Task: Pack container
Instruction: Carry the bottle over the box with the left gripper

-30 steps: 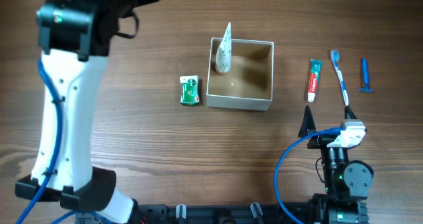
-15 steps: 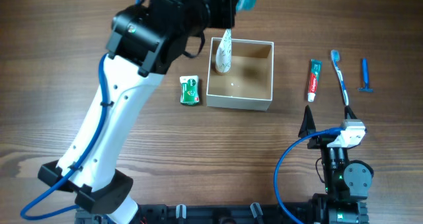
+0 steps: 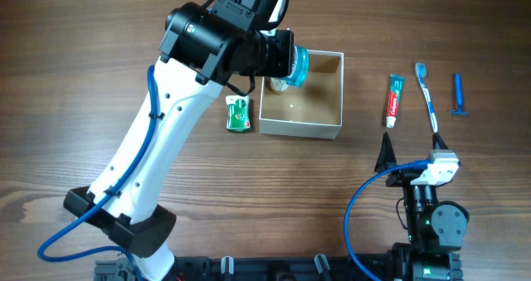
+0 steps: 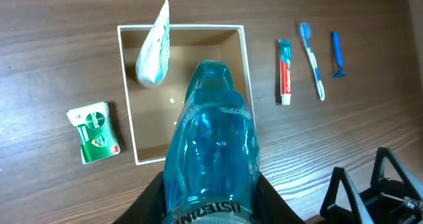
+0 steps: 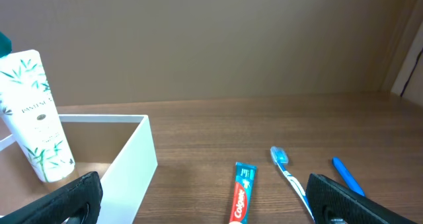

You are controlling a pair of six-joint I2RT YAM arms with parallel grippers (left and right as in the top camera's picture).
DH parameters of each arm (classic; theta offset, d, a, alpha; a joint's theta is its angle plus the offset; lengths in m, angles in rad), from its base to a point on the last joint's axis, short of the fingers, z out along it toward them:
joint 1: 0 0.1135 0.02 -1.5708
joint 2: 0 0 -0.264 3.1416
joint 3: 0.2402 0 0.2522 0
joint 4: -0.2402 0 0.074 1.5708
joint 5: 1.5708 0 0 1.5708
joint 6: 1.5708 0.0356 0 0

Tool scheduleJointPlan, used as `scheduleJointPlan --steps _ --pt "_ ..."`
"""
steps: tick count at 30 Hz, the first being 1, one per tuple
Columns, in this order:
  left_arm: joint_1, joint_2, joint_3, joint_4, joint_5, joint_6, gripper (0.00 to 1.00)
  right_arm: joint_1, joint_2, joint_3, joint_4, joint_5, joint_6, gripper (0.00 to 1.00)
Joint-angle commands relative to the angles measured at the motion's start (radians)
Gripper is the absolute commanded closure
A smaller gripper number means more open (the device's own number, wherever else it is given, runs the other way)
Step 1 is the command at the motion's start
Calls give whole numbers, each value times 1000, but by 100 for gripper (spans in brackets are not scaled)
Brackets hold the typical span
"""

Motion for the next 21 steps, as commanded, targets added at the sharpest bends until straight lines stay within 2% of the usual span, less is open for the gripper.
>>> scheduleJointPlan --steps 1,13,21 --pt "-5 22 18 -35 23 -15 94 6 -2 -2 3 17 13 1" --pt "-39 195 18 -107 26 -16 96 6 -2 -2 3 17 13 0" --pt "-39 244 18 -126 -6 -17 96 6 -2 -2 3 17 14 0"
